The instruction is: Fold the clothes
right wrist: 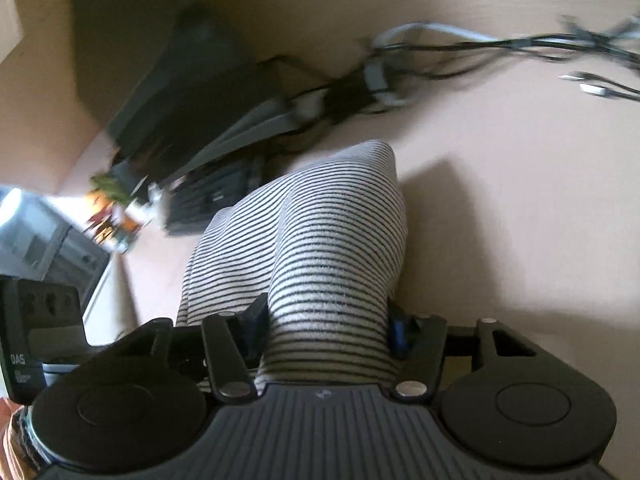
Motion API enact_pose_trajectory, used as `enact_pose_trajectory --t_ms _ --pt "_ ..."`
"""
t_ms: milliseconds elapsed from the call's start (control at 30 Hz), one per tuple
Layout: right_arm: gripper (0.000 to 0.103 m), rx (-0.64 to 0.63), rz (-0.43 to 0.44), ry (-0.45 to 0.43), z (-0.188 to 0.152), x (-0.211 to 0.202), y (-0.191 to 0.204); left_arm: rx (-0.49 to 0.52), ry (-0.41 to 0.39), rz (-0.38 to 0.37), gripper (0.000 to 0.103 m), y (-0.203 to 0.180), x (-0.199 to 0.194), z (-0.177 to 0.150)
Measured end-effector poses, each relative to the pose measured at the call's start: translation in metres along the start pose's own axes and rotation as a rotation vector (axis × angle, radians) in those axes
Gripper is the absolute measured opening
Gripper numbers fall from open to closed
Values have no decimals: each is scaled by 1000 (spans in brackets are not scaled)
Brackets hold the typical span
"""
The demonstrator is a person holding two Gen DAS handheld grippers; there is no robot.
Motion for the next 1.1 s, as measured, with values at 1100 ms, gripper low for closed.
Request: enact_pose_trajectory --t_ms 1100 --pt "58 -638 -251 -160 -78 60 180 100 -50 19 67 138 -23 88"
Point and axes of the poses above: each gripper's, at about its wrist camera, not at the fingertips, and x roughly the way its jaws point, y to its left, z to its top, the point moved 1 cm from there along x, roughly the way its jaws point, and after that the axes turned 10 degrees about -z, right-handed, at the moved point
